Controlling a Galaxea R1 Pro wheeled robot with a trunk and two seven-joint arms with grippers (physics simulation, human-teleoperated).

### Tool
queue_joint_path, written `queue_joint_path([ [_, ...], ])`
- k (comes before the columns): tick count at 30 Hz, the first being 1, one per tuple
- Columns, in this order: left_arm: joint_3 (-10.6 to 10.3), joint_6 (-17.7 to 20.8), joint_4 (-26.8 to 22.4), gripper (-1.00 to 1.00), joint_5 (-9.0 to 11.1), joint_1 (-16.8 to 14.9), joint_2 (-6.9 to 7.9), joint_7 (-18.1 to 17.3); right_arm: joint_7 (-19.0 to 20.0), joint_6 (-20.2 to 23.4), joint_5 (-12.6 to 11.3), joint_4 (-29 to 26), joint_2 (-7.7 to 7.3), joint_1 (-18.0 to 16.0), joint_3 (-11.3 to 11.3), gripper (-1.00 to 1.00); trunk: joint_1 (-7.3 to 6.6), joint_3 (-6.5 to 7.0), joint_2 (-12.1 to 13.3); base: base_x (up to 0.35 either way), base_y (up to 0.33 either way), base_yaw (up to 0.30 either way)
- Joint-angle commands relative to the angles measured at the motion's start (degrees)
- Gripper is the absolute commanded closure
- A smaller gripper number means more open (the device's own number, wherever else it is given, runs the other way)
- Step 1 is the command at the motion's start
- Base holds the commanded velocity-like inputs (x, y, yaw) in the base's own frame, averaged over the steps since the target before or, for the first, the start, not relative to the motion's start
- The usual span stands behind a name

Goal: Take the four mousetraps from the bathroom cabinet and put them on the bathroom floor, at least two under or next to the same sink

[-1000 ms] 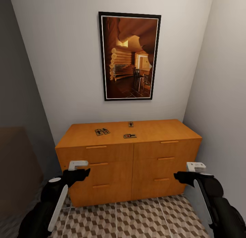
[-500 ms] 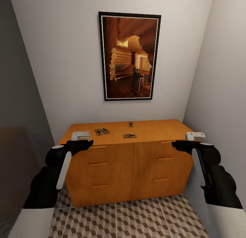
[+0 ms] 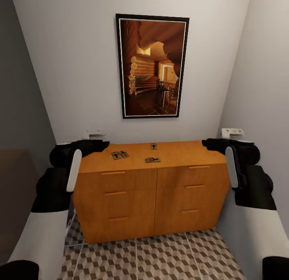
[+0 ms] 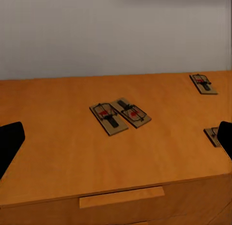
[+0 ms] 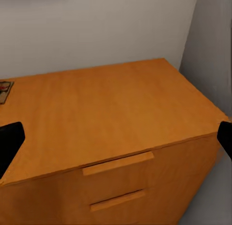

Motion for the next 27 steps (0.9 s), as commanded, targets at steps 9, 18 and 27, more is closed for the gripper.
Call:
queue_joint_path([
  [9,0.0,0.7,0.0,-1.0,0.3,-1.1,-0.14,0.0,-3.3,0.3,0.1,6.5,3.43,-7.2,1.5,-1.0,0.0,-0.07,0.0,0.001,0.0,0.0],
  [18,0.0,0.7,0.1,-1.0,0.0,-1.3,-0.06,0.0,-6.8,0.3,0.1,9.4,6.54,-9.0,3.9,-1.0,0.0,-0.07,0.0,0.175,0.0,0.0],
  [27,0.1,0.6,0.2,-1.0,-0.1,-1.4,-0.02,0.0,-7.6,0.3,0.0,9.9,7.27,-9.3,4.8,-1.0,0.0,-0.07,0.0,0.302,0.0,0.0],
])
